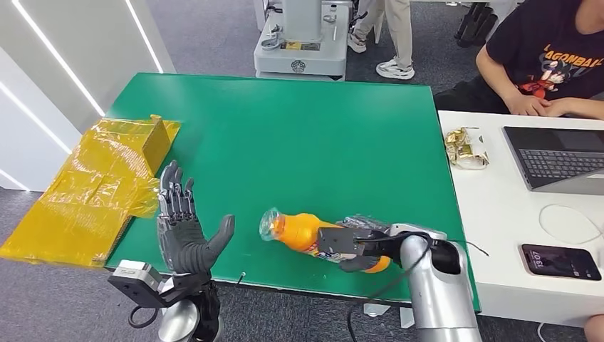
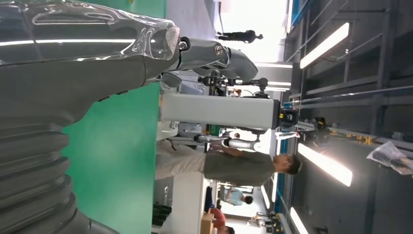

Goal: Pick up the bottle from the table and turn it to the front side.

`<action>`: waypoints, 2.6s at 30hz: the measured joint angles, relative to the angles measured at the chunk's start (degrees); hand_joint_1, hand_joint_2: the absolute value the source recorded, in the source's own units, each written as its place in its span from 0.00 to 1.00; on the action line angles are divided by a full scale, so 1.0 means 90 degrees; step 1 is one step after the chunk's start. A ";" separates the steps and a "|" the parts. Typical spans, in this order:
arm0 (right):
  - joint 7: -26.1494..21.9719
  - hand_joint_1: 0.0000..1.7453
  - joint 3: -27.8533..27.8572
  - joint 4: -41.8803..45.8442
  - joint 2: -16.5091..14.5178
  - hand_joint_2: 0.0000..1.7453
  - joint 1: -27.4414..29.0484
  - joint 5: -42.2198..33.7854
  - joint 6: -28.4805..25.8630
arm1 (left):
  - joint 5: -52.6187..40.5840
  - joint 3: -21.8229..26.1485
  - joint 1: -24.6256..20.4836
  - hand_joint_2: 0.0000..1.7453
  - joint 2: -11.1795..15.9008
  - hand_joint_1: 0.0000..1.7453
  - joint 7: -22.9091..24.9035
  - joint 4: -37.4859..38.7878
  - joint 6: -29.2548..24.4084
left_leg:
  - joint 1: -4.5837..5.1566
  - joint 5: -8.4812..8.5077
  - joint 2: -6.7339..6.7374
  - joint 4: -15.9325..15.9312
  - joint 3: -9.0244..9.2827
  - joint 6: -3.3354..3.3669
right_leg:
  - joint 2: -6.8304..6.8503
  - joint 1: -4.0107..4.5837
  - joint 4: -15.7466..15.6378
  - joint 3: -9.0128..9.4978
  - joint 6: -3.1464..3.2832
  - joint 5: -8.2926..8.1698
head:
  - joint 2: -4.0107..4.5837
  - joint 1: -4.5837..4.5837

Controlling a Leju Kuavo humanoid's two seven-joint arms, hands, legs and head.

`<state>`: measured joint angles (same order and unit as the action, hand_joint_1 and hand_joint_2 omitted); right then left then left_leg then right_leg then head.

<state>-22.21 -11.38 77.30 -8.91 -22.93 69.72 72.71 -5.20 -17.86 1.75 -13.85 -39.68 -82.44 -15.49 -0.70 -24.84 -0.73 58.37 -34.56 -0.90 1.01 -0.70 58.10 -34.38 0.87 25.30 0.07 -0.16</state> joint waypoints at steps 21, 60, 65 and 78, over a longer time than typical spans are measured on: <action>-0.1980 1.00 0.2112 0.1650 -0.0608 1.00 0.0533 -0.1304 0.0123 | 0.0169 -0.0136 -0.0049 1.00 -0.0004 0.00 -0.0053 0.0179 -0.0250 | 0.0003 -0.0003 0.0054 0.0011 -0.0005 0.0004 | -0.0054 -0.0002 -0.0002 -0.0016 -0.0008 -0.0008 | 0.0000 0.0001; -0.1646 1.00 0.2890 0.0670 -0.0638 1.00 0.0491 -0.0624 0.0130 | 0.0234 -0.0379 -0.0319 1.00 -0.0011 0.00 0.0602 0.0218 0.0670 | 0.0003 -0.0005 0.0059 0.0012 -0.0012 0.0007 | -0.0057 -0.0002 0.0000 -0.0017 -0.0007 -0.0009 | 0.0000 0.0001; -0.1329 1.00 0.2527 0.0298 -0.0666 1.00 0.0337 0.0014 0.0130 | 0.0220 -0.0472 -0.0450 1.00 -0.0011 0.00 0.0757 0.0218 0.1083 | 0.0002 -0.0005 0.0058 0.0012 -0.0011 0.0007 | -0.0057 -0.0001 0.0001 -0.0016 -0.0007 -0.0010 | 0.0000 0.0002; -0.1031 1.00 0.1928 -0.0096 -0.0759 1.00 -0.0365 0.0398 0.0130 | 0.0243 -0.0565 -0.0730 1.00 -0.0032 0.00 0.0865 0.0404 0.1508 | 0.0003 -0.0003 0.0055 0.0012 -0.0013 0.0006 | -0.0053 -0.0002 0.0001 -0.0016 -0.0007 -0.0011 | 0.0000 0.0001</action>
<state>-31.49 5.97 76.43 -15.74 -26.22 73.31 73.88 -3.01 -22.95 -4.82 -14.14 -31.89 -78.80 -1.92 -0.67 -24.86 -0.23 58.49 -34.67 -0.85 0.54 -0.71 58.10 -34.53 0.81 25.20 0.07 -0.15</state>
